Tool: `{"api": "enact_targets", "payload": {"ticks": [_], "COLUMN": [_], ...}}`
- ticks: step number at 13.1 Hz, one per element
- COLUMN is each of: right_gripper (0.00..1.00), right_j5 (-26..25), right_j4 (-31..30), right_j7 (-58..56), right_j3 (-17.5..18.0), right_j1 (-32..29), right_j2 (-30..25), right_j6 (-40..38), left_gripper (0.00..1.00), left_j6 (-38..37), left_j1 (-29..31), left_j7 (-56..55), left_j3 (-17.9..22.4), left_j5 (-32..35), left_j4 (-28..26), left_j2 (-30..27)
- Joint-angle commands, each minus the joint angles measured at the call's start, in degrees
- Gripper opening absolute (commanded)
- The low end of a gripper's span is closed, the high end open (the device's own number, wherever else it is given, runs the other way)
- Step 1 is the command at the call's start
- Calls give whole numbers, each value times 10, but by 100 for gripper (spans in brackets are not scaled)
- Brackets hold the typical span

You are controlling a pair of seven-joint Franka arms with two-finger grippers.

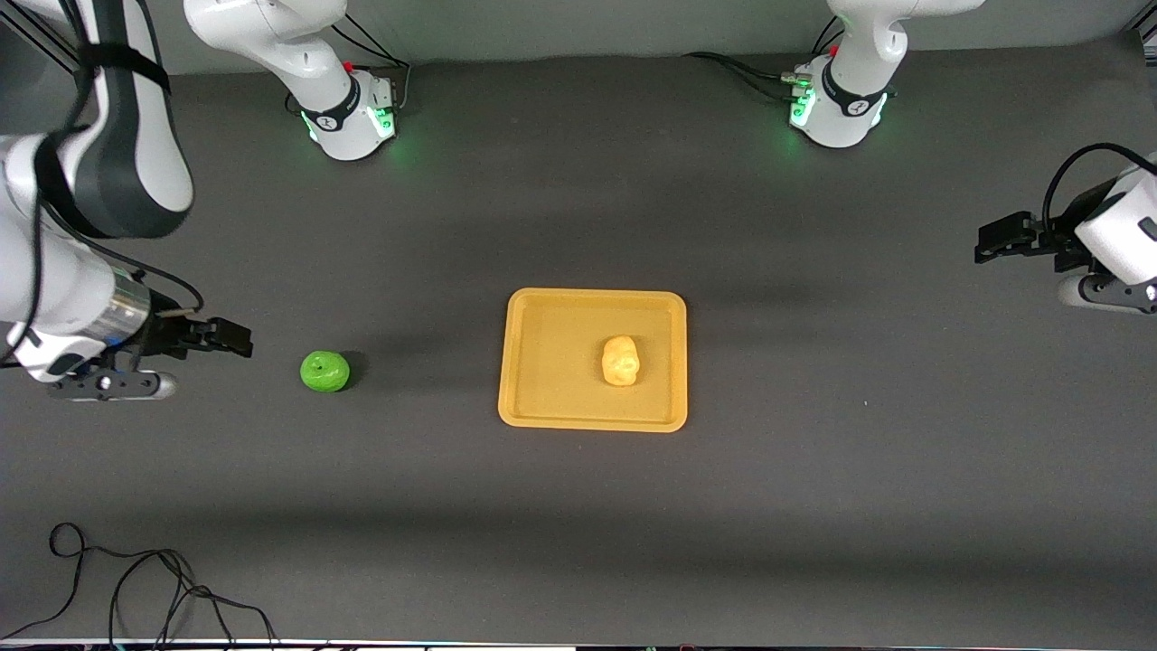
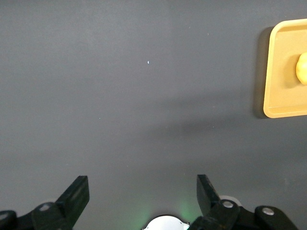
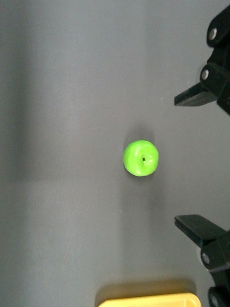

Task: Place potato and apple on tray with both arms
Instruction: 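Lower the right gripper onto the green apple and close it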

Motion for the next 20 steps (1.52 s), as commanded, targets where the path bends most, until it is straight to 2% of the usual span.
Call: {"api": "enact_targets", "payload": {"ticks": [1,3,5,8,13,14,16,20], "right_gripper": [100,100,100,100,100,100,100,100], "right_j5": [10,10,13,55,55,55,56,56], "right_j4": [-79,-131,-137,-138,-172,-194,-238,-250], "right_j7": [-15,-15,-15,-15,-16,-16,-15,-12], "right_j3": [-3,-3,-2,-2,3,5,5,6], "right_j1": [-1,5,4,0,6,9,31,32], "right_j2": [-5,10,47,95,137,141,141,148], "right_j6": [100,173,206,243,316,351,423,438], "left_gripper": [100,100,100,100,100,100,100,100], "left_j6": [3,2,2,9,23,23,24,31], "left_j1": [-28,-28,-26,-29,-48,-63,-66,-64], "left_j7": [6,6,6,1,-8,-13,-15,-15], "left_j3": [13,13,12,11,20,36,42,42], "left_j5": [24,26,28,27,17,17,17,18], "left_j4": [-23,-23,-23,-23,-22,-22,-22,-22], "left_j2": [-19,-18,-19,-18,-15,-15,-15,-16]}}
